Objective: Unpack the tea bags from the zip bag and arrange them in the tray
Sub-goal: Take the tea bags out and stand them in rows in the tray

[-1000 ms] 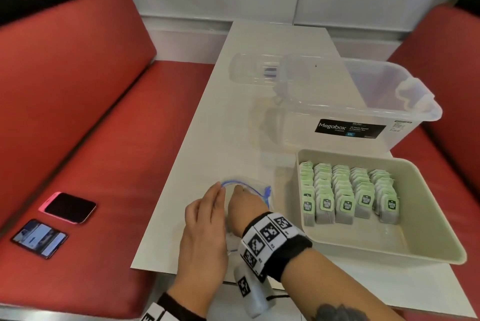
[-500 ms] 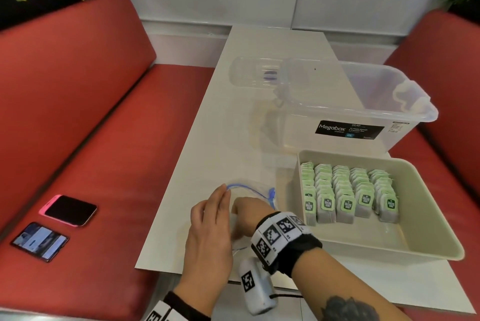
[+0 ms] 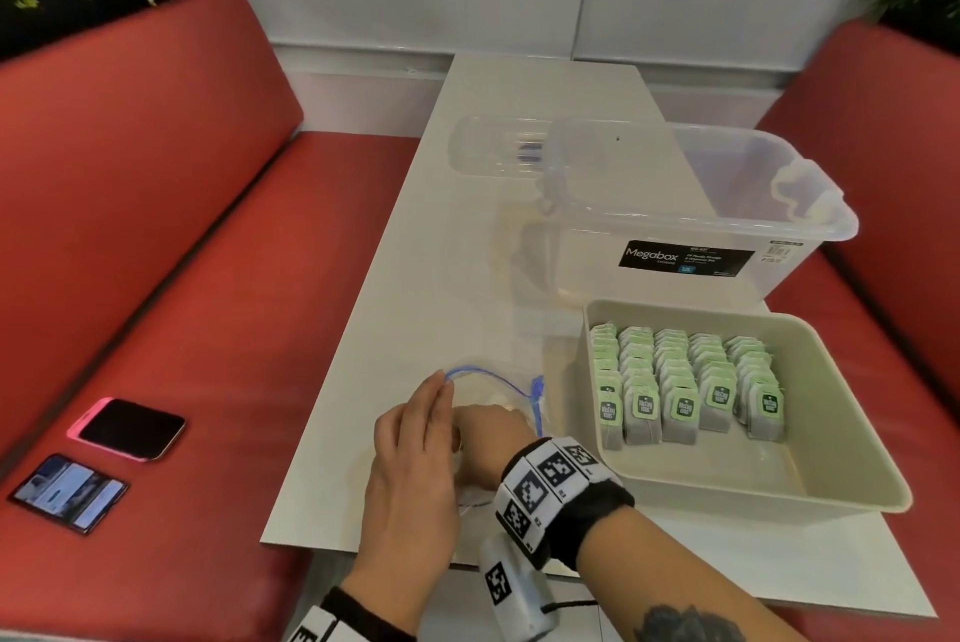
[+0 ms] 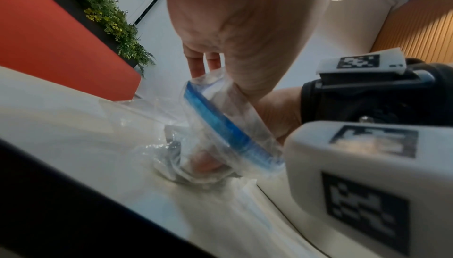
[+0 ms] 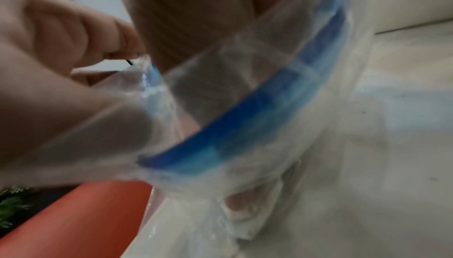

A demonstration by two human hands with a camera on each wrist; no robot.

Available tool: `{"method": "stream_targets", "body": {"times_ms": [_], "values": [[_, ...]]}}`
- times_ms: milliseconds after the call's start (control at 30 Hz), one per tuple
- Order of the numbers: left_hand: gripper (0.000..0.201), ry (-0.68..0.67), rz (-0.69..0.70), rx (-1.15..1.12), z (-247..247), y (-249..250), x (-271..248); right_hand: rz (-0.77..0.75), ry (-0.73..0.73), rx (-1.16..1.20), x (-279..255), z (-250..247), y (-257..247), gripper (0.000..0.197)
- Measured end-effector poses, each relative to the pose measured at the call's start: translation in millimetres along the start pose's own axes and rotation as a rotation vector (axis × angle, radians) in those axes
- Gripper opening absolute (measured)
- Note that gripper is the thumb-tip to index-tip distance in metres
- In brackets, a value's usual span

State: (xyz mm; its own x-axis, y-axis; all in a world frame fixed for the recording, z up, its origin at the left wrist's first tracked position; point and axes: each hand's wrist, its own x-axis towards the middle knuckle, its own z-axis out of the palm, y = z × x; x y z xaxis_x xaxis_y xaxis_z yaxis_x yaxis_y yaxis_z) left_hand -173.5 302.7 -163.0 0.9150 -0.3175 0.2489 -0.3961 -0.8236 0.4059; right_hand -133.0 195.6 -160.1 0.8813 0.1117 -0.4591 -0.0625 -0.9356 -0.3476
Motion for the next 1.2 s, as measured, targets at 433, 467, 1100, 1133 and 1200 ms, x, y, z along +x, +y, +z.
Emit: {"method": "stream_targets", "body": {"times_ms": [433,467,1100,1133,1200], "values": [[0.080,-0.017,-0.123,-0.118,-4.0,-7.5,14.0,-0.065,0.454,0.270,-47.0,-54.6,13.0,0.022],[0.075,-0.017,-0.126,-0.138,-5.7,-6.8,15.1,-0.045,0.480,0.334,-49.3,-61.1,18.0,0.032],[0.018,0.014,-0.341,-1.115,-35.8,37.3,45.1,-0.200,0.289,1.112,-56.0,-80.6,38.4,0.032],[0.019,0.009,-0.365,-1.135,-32.8,36.6,46.2,-0.185,0.298,1.108,-55.3,-79.9,39.9,0.031],[0.020,-0.004,-0.399,-1.156,-28.0,36.1,46.9,-0.146,0.332,1.079,-53.4,-77.3,43.6,0.028]]}}
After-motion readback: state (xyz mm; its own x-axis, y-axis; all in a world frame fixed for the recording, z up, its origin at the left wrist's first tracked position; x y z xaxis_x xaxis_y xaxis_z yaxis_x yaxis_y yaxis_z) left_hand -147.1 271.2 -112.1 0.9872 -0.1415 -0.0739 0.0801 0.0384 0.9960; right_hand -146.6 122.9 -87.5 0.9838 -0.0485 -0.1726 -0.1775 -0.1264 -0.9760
